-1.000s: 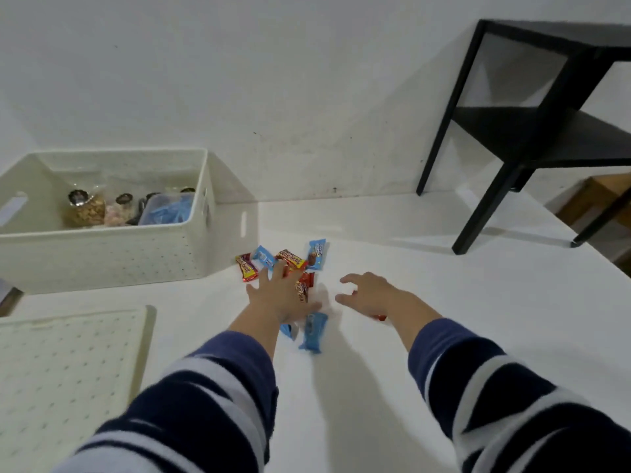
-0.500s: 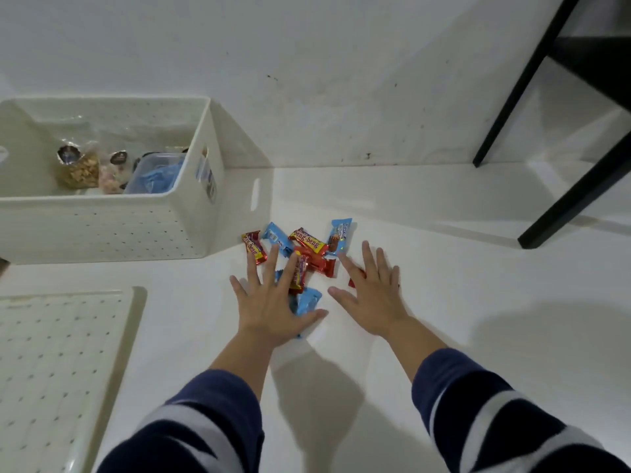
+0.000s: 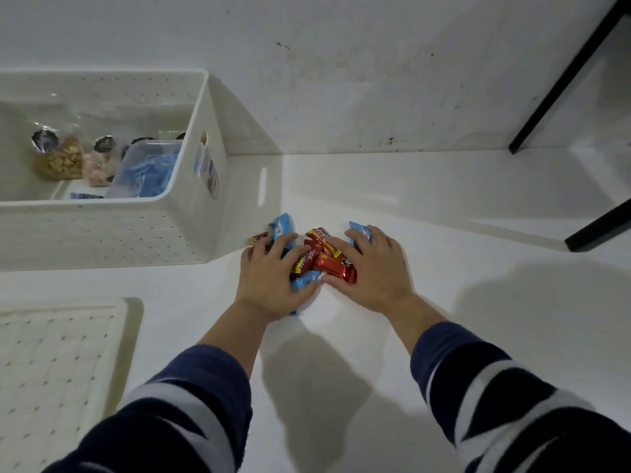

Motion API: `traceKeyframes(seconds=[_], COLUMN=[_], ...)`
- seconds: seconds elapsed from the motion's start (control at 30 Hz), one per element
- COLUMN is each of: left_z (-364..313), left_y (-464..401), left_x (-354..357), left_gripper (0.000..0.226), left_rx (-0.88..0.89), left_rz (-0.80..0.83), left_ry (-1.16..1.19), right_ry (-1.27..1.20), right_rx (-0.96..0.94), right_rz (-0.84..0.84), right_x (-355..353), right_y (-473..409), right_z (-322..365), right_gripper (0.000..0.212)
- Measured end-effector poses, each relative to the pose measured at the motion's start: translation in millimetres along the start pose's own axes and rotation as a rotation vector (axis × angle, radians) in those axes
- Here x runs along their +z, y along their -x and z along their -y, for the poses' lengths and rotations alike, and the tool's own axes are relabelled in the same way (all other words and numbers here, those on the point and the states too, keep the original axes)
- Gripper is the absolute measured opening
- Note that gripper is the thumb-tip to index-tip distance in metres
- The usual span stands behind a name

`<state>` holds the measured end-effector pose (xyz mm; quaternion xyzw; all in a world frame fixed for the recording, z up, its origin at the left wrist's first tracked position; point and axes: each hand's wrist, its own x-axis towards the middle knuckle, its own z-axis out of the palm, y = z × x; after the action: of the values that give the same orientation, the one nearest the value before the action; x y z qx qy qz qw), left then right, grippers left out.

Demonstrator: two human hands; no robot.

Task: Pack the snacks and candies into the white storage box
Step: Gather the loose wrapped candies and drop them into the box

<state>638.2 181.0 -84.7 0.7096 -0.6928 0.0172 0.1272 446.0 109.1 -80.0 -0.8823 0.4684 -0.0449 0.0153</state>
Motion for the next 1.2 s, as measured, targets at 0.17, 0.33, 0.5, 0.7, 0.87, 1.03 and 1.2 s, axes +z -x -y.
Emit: traceKeyframes(seconds=[0.17,0.33,0.5,0.7,0.87,1.03,1.2], left_z=[-11,-17,-21,-28,-33,-40,-36], left_y=[11,26,45,73,90,88,86], left_x=[-4,-7,-13,-23,-39,-91,-174], left_gripper=[0.031,0.033,0.051,0.047,0.037,0.024,0.012], left_rx=[-0.033,-0.019,-0.016,-0.084,-0.195,-0.305,-0.408], left_rz=[-0.144,-0.144,-0.107,-0.146,-0.208,-0.261,-0.408], left_ry=[0.055,0.083,0.081,0.118,0.247,0.498,0.828], right_ry=[-0.047,-0.114,-0.147,-0.25,-0.35,-0.449,-0.502], right_rx=[0.007,0.008,0.04,0.08,0.137,0.126,0.023], right_rz=[-0.188,-0.216,-0.178,-0.068,-0.075,-0.109,-0.236], right_x=[3,4,-2,-19,-35,-86,-155], right_y=[6,20,38,73,96,90,62], right_z=[4,9,20,31,36,47,80], right_gripper=[0.049,0.032,0.028,0.03,0.031,0.03,0.028])
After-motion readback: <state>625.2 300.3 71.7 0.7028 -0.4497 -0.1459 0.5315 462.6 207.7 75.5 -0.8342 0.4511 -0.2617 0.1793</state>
